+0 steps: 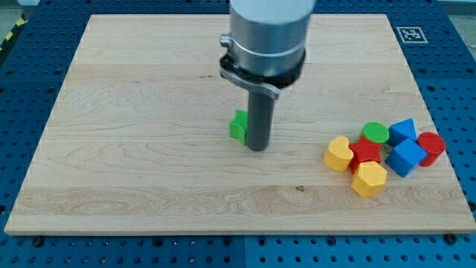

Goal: Point your arm towards yellow hexagon

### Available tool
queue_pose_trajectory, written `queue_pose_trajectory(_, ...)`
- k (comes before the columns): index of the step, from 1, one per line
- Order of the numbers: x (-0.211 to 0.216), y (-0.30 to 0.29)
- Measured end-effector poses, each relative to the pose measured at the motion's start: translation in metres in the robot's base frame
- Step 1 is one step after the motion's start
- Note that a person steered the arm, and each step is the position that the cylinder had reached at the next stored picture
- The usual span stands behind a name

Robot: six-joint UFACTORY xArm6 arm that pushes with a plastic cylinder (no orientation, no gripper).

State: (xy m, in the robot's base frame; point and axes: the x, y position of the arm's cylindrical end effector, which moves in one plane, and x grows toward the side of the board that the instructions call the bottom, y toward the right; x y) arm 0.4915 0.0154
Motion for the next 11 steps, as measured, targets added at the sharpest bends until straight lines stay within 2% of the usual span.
queue_pose_trajectory(2,-0.064,-0.045)
queue_pose_trajectory(3,-0.063,-0.046)
queue_pose_trajectory(4,0.002,-0.029)
queue_pose_trajectory(5,0.052,0.013)
queue_pose_trajectory(7,0.109,0.109)
queue_pose_trajectory(8,0.117,0.165)
queue_pose_trajectory(9,0.117,0.185)
queue_pose_trajectory(11,0.085,0.153)
